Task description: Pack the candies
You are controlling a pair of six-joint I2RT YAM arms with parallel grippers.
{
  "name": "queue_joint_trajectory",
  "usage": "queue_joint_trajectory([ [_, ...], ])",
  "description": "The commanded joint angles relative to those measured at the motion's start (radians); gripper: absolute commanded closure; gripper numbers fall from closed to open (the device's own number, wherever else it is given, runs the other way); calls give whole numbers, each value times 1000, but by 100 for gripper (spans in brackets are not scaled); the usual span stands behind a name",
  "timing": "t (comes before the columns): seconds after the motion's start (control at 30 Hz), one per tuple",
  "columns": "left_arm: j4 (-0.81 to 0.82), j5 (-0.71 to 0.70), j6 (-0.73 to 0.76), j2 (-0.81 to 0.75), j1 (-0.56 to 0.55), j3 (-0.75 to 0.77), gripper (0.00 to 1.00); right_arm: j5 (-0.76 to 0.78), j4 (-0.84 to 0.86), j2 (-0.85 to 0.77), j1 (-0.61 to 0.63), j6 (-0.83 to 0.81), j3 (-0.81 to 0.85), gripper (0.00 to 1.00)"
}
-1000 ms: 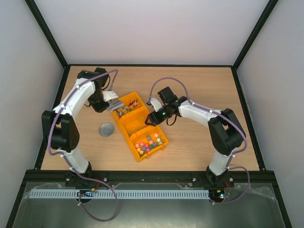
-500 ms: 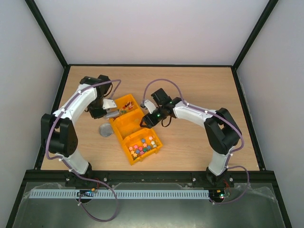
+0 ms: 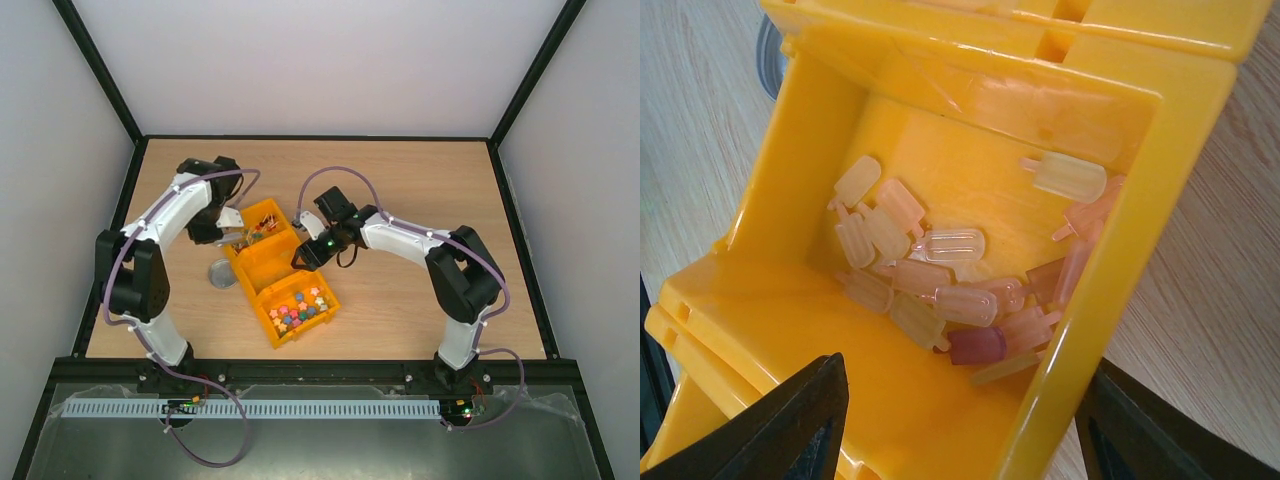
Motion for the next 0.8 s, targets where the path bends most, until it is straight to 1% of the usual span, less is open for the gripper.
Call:
queue_joint_trajectory([
  [0.0, -30, -71, 30, 44, -24, 1, 98, -29, 6, 18, 11, -11, 34, 37],
  [0.2, -30, -94, 8, 118, -42, 35, 98, -24, 11, 34, 11, -8, 49, 37],
  [0.37, -30, -77, -14, 165, -54, 61, 98, -21, 17, 40, 12, -13, 50, 37],
  [0.47, -30, -28, -34, 192, -55, 68, 98, -20, 20, 43, 12, -13, 49, 37],
  [0.77, -27, 177, -103, 234, -70, 60, 98, -19, 24, 49, 12, -13, 53, 38],
])
